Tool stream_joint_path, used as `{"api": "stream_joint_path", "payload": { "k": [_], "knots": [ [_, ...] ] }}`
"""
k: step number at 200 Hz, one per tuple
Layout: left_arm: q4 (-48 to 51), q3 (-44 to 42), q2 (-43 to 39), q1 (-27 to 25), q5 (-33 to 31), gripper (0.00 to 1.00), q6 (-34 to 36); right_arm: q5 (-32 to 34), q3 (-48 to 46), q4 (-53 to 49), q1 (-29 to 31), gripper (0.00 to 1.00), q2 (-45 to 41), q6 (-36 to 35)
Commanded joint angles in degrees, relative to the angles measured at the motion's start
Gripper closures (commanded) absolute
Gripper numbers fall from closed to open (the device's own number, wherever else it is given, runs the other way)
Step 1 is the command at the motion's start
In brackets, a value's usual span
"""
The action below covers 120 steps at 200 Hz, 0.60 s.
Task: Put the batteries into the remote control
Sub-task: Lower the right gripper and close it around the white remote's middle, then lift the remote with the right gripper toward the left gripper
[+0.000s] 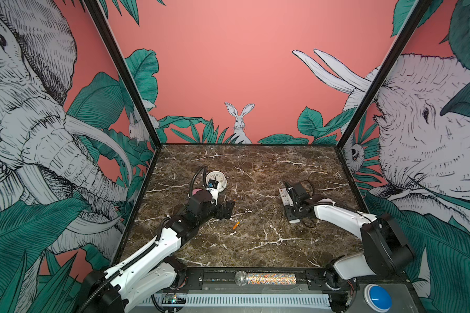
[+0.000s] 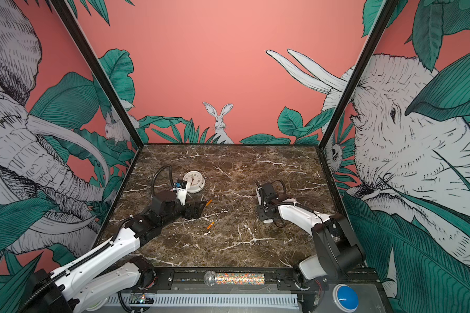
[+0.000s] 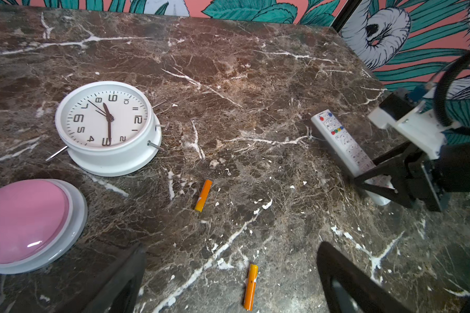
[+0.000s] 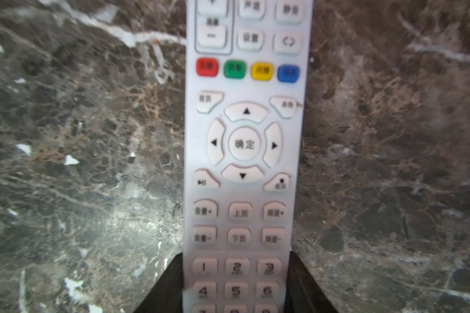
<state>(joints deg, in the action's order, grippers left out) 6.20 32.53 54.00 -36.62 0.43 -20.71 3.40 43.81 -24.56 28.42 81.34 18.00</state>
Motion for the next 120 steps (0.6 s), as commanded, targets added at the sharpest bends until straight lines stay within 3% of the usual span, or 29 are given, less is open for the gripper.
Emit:
{"api": "stream_joint_path", "payload": {
  "k": [1, 56, 120],
  "knots": [
    [-0.21, 2.80, 0.83, -0.20, 1.24, 0.01, -1.17, -2.07, -1.71, 1.12, 0.30, 1.00, -4.51, -0.28],
    [-2.20, 4.38, 1.00, -0.20, 5.06, 0.02, -2.94, -6.95, -5.17, 5.16, 0.24, 1.00, -11.92, 0.70],
    [-9.16, 3.89, 1.88, -0.20, 12.90, 0.01, -5.15, -19.71, -7.63, 14.24, 0.30, 1.00, -17.97, 2.55]
  ]
}}
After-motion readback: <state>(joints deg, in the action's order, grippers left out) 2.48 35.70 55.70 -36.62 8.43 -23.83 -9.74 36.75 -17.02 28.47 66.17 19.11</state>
